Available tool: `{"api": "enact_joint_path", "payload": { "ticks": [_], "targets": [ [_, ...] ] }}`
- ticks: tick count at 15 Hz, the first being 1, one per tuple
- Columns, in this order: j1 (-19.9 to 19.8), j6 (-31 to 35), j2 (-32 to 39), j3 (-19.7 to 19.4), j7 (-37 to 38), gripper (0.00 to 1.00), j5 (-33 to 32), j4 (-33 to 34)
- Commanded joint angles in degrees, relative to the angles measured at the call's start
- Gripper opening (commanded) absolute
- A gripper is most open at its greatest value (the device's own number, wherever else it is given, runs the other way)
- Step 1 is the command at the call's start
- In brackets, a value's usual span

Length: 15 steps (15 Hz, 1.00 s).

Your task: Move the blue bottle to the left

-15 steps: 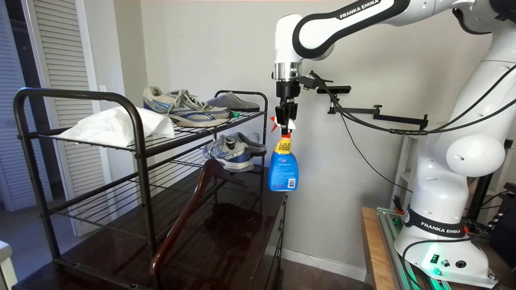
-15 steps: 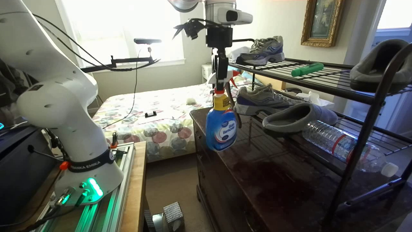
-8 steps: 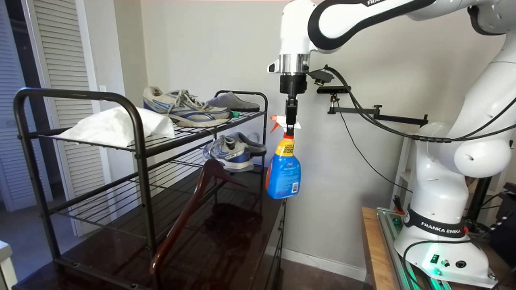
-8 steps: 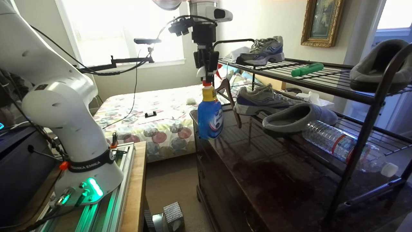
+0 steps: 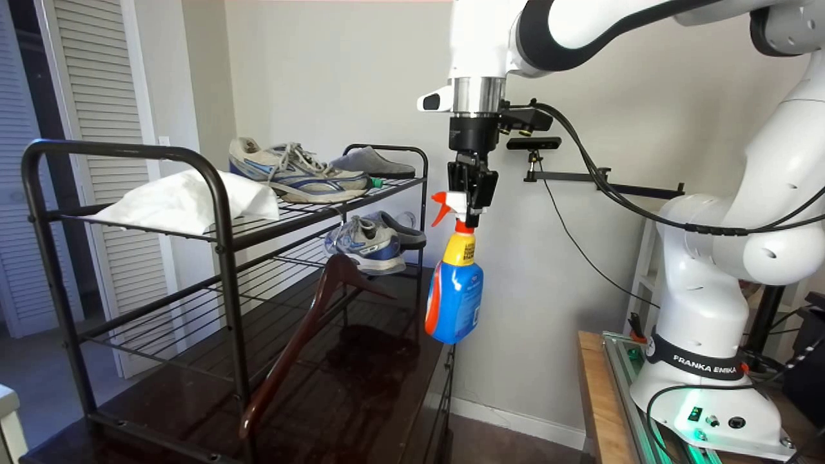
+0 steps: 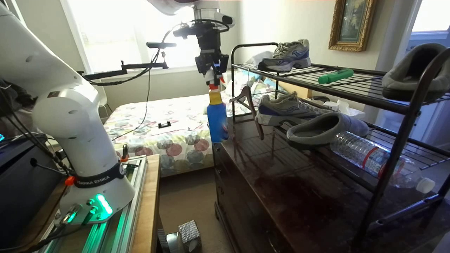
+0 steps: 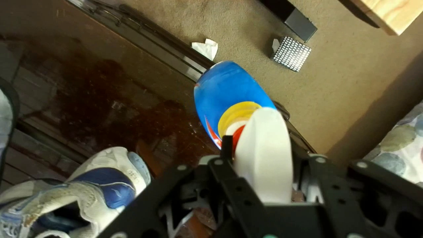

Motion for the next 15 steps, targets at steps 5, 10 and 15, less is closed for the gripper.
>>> {"api": "enact_joint_path", "payload": {
  "ticks": [5,10,15],
  "targets": [
    [-0.2,-0.1,1.1,0.3,-0.1,0.38,0.1,-0.7],
    [0.8,2.0,5.9,2.8,0.3,0.13,-2.1,2.7],
    [1.9,5.6,11.7,7.2,0.0,0.13,-5.2,6.7]
  ]
}}
